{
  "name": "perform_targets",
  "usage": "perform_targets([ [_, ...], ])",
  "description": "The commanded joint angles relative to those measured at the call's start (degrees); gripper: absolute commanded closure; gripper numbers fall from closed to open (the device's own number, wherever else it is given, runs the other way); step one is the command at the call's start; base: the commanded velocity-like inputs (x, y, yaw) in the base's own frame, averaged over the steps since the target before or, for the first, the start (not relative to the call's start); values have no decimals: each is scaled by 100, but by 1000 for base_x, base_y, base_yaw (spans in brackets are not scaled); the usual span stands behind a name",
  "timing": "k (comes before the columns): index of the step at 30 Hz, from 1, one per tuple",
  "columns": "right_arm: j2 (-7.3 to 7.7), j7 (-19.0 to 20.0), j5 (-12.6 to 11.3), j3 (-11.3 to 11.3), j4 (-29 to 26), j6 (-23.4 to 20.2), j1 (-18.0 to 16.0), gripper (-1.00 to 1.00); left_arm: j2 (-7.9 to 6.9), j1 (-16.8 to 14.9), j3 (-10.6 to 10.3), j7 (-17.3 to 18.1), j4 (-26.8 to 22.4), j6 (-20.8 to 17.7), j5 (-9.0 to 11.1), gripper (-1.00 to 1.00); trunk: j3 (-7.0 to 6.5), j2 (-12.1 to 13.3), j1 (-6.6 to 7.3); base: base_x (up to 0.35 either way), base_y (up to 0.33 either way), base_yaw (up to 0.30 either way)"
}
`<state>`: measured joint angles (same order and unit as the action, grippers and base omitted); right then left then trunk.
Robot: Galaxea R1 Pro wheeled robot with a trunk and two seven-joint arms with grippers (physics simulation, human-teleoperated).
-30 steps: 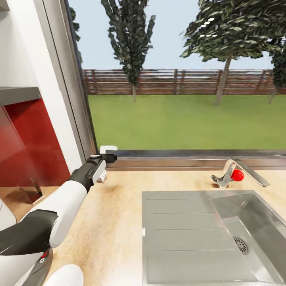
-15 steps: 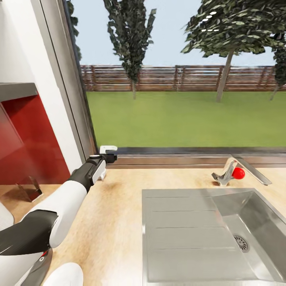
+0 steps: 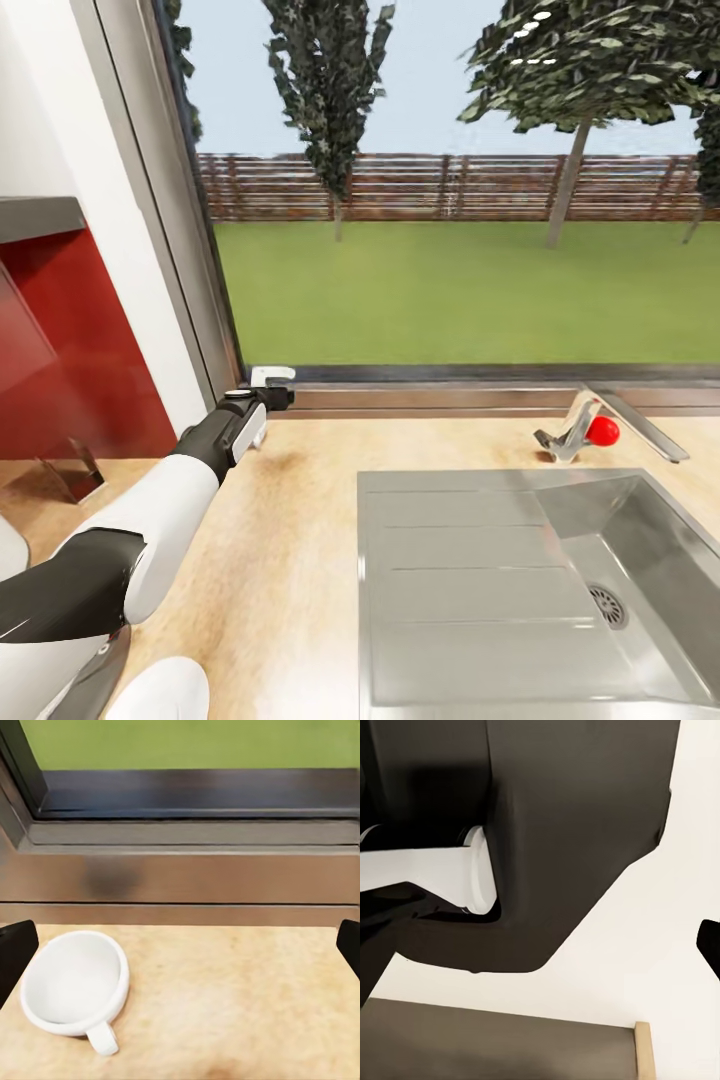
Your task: Set up a coffee station on the kitchen countertop: keep the coffee maker on the countertop, move the bottle of coffee from the kitchen shelf to the counter next to the coffee maker, place a paper coffee filter on top of the coffee maker, put the saucer next to the coffee maker with the coffee cup on the saucer, and place the electric kettle next to the coffee maker.
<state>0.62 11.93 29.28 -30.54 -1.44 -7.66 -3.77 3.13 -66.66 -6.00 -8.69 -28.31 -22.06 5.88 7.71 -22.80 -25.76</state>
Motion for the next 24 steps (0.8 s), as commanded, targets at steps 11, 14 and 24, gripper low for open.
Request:
perform_targets([
  [11,-1,30,51,-49,-14,-33,-1,-100,-5,2,-42,-62,12,18,42,-100,113,-12,-3,0,0,0],
  [14,-1,29,51,-49,-14,-29,-1,-100,-5,55,-42,-63,47,292,30,-100,140,-12,-3,0,0,0],
  [24,0,28,51,-49,-10,-33,-1,-100,-114,361,-33,-89,71,847,60,-100,231,-12,-3,0,0,0],
])
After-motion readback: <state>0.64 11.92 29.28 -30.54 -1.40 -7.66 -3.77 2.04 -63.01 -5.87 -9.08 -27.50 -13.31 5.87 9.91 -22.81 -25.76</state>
